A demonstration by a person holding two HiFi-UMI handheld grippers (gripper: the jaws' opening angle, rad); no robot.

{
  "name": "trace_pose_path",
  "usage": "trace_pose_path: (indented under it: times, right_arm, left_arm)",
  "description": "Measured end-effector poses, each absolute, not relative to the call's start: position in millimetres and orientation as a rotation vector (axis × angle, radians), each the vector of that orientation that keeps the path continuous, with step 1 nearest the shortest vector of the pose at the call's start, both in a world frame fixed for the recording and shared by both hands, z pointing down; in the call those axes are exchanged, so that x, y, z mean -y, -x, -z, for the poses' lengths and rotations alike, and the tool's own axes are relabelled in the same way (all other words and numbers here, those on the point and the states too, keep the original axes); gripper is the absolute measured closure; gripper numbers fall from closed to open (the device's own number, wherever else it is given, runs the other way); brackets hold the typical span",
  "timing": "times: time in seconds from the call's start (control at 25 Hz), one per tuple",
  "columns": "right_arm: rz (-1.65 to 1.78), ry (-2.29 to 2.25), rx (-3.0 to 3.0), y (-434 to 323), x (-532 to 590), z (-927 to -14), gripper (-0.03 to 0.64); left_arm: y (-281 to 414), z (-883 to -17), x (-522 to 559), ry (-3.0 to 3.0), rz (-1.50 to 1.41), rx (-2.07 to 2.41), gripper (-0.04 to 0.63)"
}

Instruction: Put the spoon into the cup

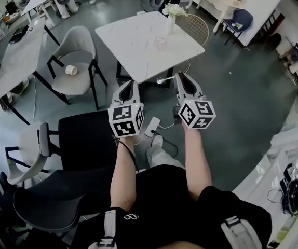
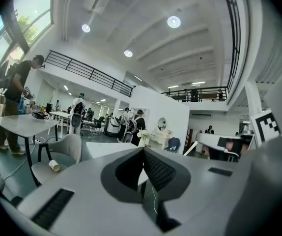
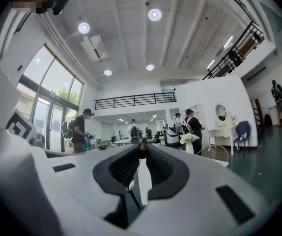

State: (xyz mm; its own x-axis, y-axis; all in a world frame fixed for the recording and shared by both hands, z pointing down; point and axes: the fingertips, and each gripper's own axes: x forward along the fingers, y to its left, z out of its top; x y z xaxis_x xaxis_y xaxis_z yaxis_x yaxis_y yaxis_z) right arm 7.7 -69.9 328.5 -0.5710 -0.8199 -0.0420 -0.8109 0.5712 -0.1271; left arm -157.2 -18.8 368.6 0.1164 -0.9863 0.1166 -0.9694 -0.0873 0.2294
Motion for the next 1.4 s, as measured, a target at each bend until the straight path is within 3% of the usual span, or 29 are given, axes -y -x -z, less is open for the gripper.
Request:
trace_pose_path:
  times: [0.2,0.72,1.4]
  right_arm:
    - [0.195,1.338,-2.728,1.3,128.2,-346.2,0.569]
    - [0.421,1.348,-2.592,-64.5,280.0,-376.3,0.569]
    - [0.322,1.345,-2.587,-86.8,328.4,-351.2,0.569]
  left_arm:
    - [160.1,-399.4,64.9,-2.057,0.057,1.955,0.58]
    - [107.4,-409.6,213.9,-2.065,-0.087,1.947,0.58]
    - [85.9,-385.0,284.3,-2.147,0.014,1.932,0.58]
